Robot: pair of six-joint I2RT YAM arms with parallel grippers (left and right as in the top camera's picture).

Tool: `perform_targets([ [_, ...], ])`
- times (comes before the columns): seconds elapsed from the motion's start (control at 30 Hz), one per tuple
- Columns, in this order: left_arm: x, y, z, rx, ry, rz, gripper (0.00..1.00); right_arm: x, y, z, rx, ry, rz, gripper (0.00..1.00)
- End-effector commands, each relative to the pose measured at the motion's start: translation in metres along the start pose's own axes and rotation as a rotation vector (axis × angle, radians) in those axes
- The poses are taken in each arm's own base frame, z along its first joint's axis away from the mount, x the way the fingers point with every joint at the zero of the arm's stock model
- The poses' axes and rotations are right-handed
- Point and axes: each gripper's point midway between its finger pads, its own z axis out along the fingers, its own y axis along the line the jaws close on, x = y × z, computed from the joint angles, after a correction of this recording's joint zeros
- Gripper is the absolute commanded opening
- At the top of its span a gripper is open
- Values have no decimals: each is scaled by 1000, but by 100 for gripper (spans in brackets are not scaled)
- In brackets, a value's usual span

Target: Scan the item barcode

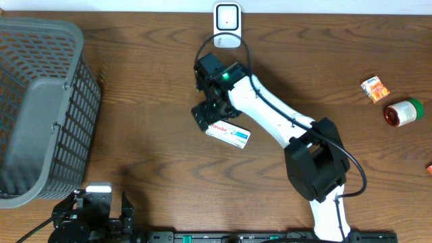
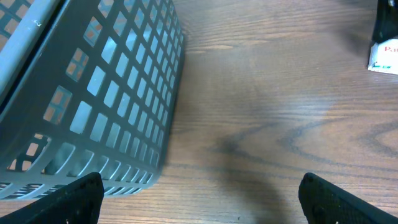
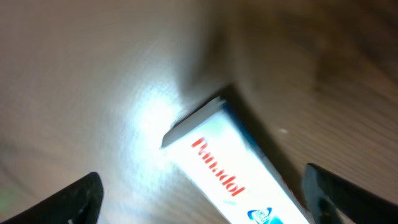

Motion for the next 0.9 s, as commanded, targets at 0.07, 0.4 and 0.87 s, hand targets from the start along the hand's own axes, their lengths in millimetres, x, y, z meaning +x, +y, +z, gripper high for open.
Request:
perform_targets([
  [0.07, -1, -1, -2, 8, -10, 0, 99, 6, 3, 3, 61, 25, -280, 99],
  [0.4, -1, -1, -2, 8, -10, 0, 99, 25, -19, 22, 133, 92, -386, 99],
  [0.87, -1, -1, -2, 8, -10, 0, 99, 65, -37, 66, 138, 166, -396, 75],
])
